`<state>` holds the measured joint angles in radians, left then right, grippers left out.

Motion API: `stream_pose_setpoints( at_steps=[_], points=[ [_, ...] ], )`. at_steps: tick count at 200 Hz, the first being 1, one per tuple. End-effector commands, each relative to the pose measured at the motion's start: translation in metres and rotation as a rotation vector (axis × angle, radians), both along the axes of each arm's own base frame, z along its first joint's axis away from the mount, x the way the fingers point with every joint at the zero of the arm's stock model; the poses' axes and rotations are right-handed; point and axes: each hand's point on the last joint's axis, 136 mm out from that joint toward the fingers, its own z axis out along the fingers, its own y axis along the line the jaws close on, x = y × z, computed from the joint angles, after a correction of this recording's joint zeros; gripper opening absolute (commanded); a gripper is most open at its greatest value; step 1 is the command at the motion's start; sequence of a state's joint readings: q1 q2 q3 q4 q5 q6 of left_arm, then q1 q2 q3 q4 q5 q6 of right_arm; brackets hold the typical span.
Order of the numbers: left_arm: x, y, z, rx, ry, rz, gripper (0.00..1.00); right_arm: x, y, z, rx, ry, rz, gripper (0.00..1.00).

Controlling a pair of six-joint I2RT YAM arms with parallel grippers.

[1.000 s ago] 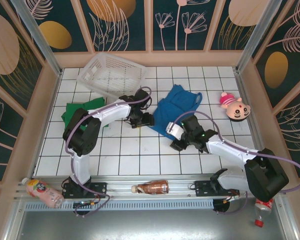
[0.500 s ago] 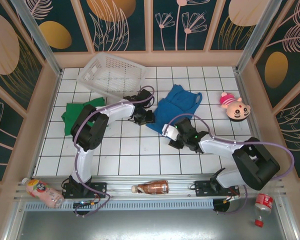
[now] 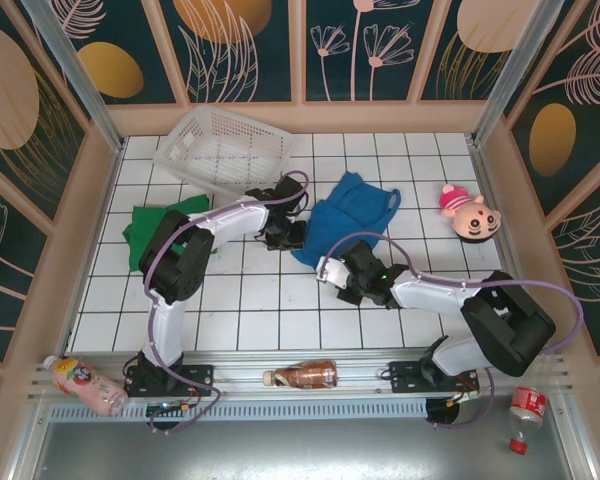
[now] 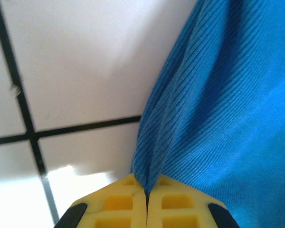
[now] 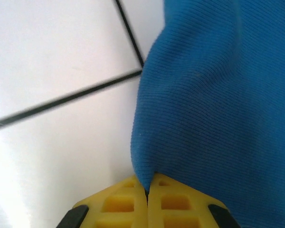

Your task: Fold and stack the tank tops

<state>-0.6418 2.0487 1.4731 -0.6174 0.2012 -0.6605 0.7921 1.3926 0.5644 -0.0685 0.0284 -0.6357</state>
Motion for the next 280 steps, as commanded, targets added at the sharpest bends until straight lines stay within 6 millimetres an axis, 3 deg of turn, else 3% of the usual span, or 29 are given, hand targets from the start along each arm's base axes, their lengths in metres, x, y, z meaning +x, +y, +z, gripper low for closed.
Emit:
stream_pose_setpoints(
  at_steps=[1, 23, 46, 63, 95, 132, 152, 171, 186, 240, 280],
  points=[
    [-0.029, 0.023, 0.025, 0.057, 0.034, -0.039, 0.0, -0.027, 0.023, 0.008, 0.05, 0.11, 0.052, 0.0],
    [-0.05, 0.045, 0.034, 0.105, 0.056, -0.032, 0.0, -0.047, 0.041, 0.025, 0.122, 0.173, 0.083, 0.0],
    [-0.067, 0.061, 0.054, 0.125, 0.066, -0.015, 0.0, -0.063, 0.067, 0.06, 0.258, 0.254, 0.105, 0.0],
    [-0.069, 0.067, 0.074, 0.131, 0.041, 0.0, 0.01, -0.066, 0.077, 0.086, 0.352, 0.284, 0.102, 0.0],
    [-0.052, 0.059, 0.11, 0.102, -0.03, 0.015, 0.03, -0.064, 0.075, 0.116, 0.447, 0.346, 0.07, 0.0],
    [-0.006, 0.029, 0.127, 0.076, -0.119, -0.011, 0.05, -0.025, 0.048, 0.143, 0.57, 0.363, -0.061, 0.0],
    [0.023, 0.009, 0.133, 0.055, -0.174, -0.032, 0.06, -0.007, 0.031, 0.139, 0.56, 0.354, -0.115, 0.0],
    [0.043, -0.013, 0.123, 0.025, -0.17, -0.06, 0.07, 0.007, 0.021, 0.13, 0.523, 0.338, -0.145, 0.0],
    [0.057, -0.028, 0.115, 0.001, -0.178, -0.067, 0.08, 0.035, 0.002, 0.126, 0.503, 0.289, -0.223, 0.0],
    [0.122, -0.066, 0.091, -0.087, -0.272, -0.028, 0.11, 0.093, -0.04, 0.097, 0.38, 0.205, -0.364, 0.0],
    [0.148, -0.08, 0.059, -0.132, -0.302, 0.013, 0.14, 0.138, -0.067, 0.071, 0.29, 0.122, -0.471, 0.0]
  ],
)
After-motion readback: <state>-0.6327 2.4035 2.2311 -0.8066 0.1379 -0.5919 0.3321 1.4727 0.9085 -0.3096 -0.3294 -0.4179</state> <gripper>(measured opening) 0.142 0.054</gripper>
